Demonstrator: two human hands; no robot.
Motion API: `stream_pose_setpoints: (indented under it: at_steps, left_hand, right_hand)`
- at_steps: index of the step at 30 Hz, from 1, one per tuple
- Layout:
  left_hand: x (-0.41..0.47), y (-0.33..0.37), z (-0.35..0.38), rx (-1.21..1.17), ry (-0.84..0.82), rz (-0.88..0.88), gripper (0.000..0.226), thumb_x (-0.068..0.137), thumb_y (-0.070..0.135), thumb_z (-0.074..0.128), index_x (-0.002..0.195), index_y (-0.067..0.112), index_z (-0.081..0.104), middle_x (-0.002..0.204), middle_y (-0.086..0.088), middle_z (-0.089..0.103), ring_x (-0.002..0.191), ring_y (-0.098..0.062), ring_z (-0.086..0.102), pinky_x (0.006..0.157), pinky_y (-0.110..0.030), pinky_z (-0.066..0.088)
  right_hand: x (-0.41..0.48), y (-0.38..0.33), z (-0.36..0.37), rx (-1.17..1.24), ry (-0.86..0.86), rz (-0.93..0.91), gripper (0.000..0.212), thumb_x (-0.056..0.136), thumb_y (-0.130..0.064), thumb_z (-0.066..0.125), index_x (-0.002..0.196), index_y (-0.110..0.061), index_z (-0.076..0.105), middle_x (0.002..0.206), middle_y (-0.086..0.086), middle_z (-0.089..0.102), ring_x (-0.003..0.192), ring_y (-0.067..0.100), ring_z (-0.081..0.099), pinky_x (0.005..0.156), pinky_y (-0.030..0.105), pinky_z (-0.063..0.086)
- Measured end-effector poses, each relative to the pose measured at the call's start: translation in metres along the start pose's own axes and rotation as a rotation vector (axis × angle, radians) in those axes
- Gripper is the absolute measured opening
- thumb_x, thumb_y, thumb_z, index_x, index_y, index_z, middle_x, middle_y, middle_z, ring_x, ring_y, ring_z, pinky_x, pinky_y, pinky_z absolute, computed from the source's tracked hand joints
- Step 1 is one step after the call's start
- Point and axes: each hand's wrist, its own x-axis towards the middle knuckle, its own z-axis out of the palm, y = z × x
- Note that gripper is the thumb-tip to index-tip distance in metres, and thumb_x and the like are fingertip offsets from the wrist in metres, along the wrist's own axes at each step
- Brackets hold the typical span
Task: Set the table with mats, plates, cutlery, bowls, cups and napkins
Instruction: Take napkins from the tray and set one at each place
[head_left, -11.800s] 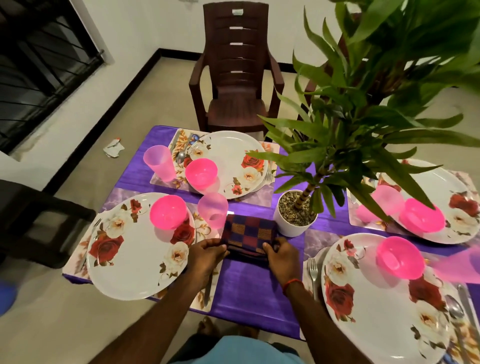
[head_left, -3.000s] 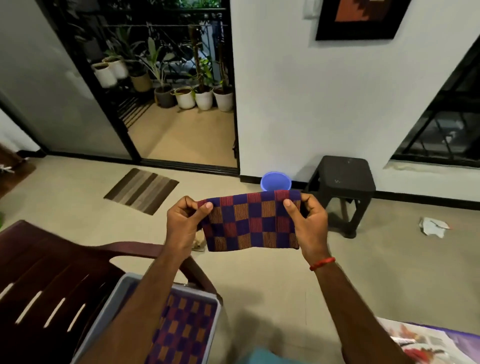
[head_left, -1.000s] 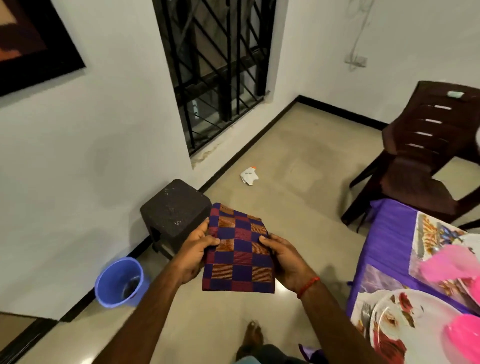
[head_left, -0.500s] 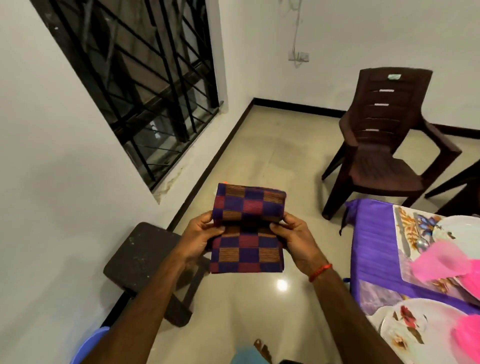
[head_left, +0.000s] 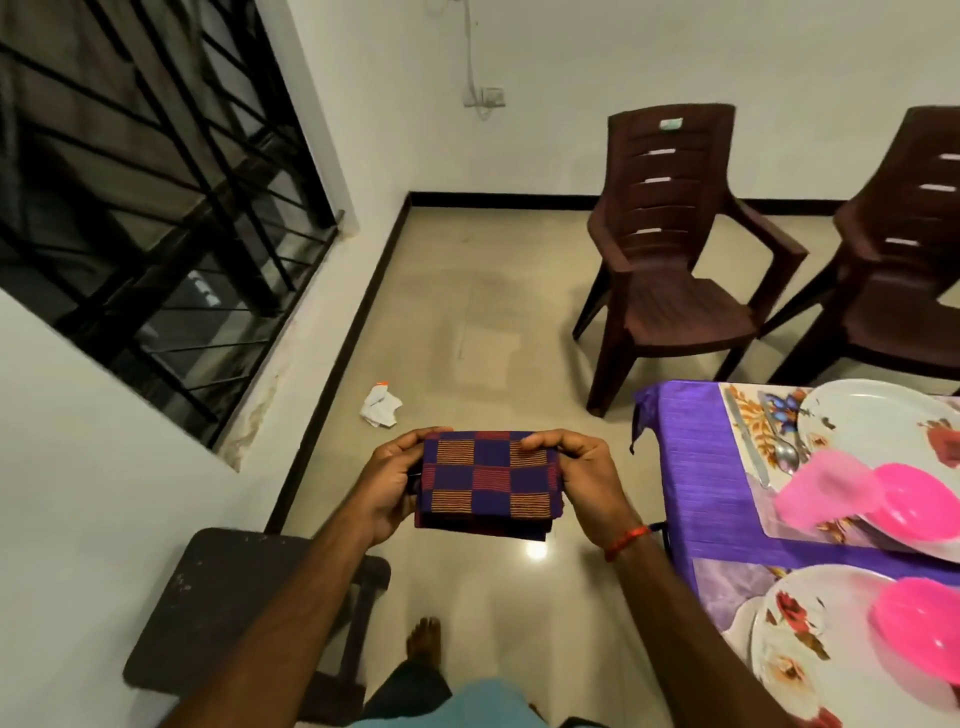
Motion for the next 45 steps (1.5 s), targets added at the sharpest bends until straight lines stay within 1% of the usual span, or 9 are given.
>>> stream_pose_setpoints:
  at_steps: [5, 9, 13, 17, 21, 29, 34, 41, 45]
  left_hand:
    - [0.053, 0.026, 0.008, 0.059, -0.064, -0.042, 0.028, 0.107, 0.025, 0.052, 0.117, 0.009, 0.072, 0.1, -0.012, 0.079, 0.086, -0.027, 0.076, 0.072, -0.038, 0.061]
    - [0.088, 0.052, 0.017, 0.091, -0.178, -0.066, 0.04, 0.105, 0.045, 0.049, 0.107, 0.015, 0.076, 0.101, -0.011, 0.079, 0.094, -0.032, 0.076, 0.084, -0.044, 0.058]
    - [0.121, 0.078, 0.02, 0.138, -0.438, -0.183, 0.062, 0.099, 0.067, 0.037, 0.125, 0.02, 0.068, 0.119, -0.011, 0.075, 0.109, -0.035, 0.072, 0.09, -0.055, 0.058]
    - [0.149, 0.093, 0.023, 0.321, -0.619, -0.121, 0.051, 0.088, 0.034, 0.072, 0.134, 0.018, 0.058, 0.122, -0.011, 0.073, 0.11, -0.035, 0.071, 0.09, -0.063, 0.057]
    - [0.172, 0.1, 0.034, 0.386, -0.712, -0.109, 0.039, 0.094, 0.012, 0.069, 0.132, 0.017, 0.058, 0.121, -0.013, 0.073, 0.108, -0.035, 0.072, 0.09, -0.062, 0.058]
    - [0.198, 0.109, 0.095, 0.529, -0.948, -0.125, 0.036, 0.099, 0.015, 0.064, 0.134, 0.02, 0.057, 0.119, -0.01, 0.073, 0.109, -0.031, 0.072, 0.085, -0.048, 0.061]
    - [0.221, 0.119, 0.146, 0.568, -1.045, -0.139, 0.035, 0.1, 0.027, 0.062, 0.134, 0.017, 0.059, 0.122, -0.013, 0.072, 0.112, -0.035, 0.07, 0.092, -0.054, 0.058]
    - [0.266, 0.137, 0.205, 0.513, -1.015, -0.171, 0.045, 0.094, 0.042, 0.061, 0.128, 0.013, 0.063, 0.117, -0.016, 0.071, 0.1, -0.03, 0.072, 0.082, -0.044, 0.061]
    - [0.28, 0.131, 0.238, 0.583, -1.053, -0.205, 0.049, 0.09, 0.035, 0.069, 0.131, 0.011, 0.058, 0.121, -0.018, 0.072, 0.108, -0.037, 0.072, 0.095, -0.051, 0.058]
  right_hand:
    - [0.024, -0.003, -0.002, -0.027, 0.043, 0.013, 0.032, 0.097, 0.014, 0.048, 0.091, -0.002, 0.076, 0.101, 0.013, 0.077, 0.094, 0.03, 0.075, 0.071, 0.036, 0.064]
    - [0.044, -0.017, -0.001, -0.036, 0.098, 0.025, 0.032, 0.096, 0.015, 0.049, 0.093, 0.0, 0.076, 0.101, 0.011, 0.077, 0.094, 0.027, 0.075, 0.071, 0.031, 0.063]
    - [0.061, -0.024, 0.006, -0.055, 0.243, 0.013, 0.035, 0.095, 0.016, 0.048, 0.092, -0.004, 0.077, 0.097, 0.005, 0.079, 0.092, 0.025, 0.075, 0.068, 0.029, 0.062]
    - [0.065, -0.022, 0.003, -0.077, 0.29, 0.034, 0.036, 0.094, 0.015, 0.05, 0.096, -0.008, 0.077, 0.101, 0.004, 0.078, 0.096, 0.025, 0.075, 0.077, 0.033, 0.062]
    - [0.055, -0.019, -0.011, -0.122, 0.262, 0.042, 0.053, 0.088, 0.019, 0.05, 0.121, -0.016, 0.069, 0.118, -0.002, 0.074, 0.111, 0.016, 0.069, 0.087, 0.032, 0.059]
    - [0.065, -0.041, -0.04, -0.243, 0.391, 0.111, 0.035, 0.098, -0.031, 0.063, 0.133, -0.029, 0.058, 0.121, -0.004, 0.067, 0.11, 0.011, 0.066, 0.089, 0.028, 0.058]
    - [0.087, -0.043, -0.065, -0.183, 0.376, 0.074, 0.022, 0.1, -0.023, 0.061, 0.12, -0.018, 0.068, 0.113, 0.007, 0.075, 0.104, 0.025, 0.072, 0.089, 0.042, 0.059]
    - [0.117, -0.037, -0.106, 0.139, 0.76, -0.002, 0.015, 0.101, -0.015, 0.058, 0.114, -0.011, 0.065, 0.104, 0.011, 0.076, 0.101, 0.034, 0.072, 0.092, 0.053, 0.057]
    - [0.127, -0.035, -0.131, 0.261, 0.872, -0.01, 0.017, 0.102, -0.019, 0.057, 0.117, -0.015, 0.064, 0.106, 0.007, 0.076, 0.098, 0.028, 0.074, 0.088, 0.052, 0.059]
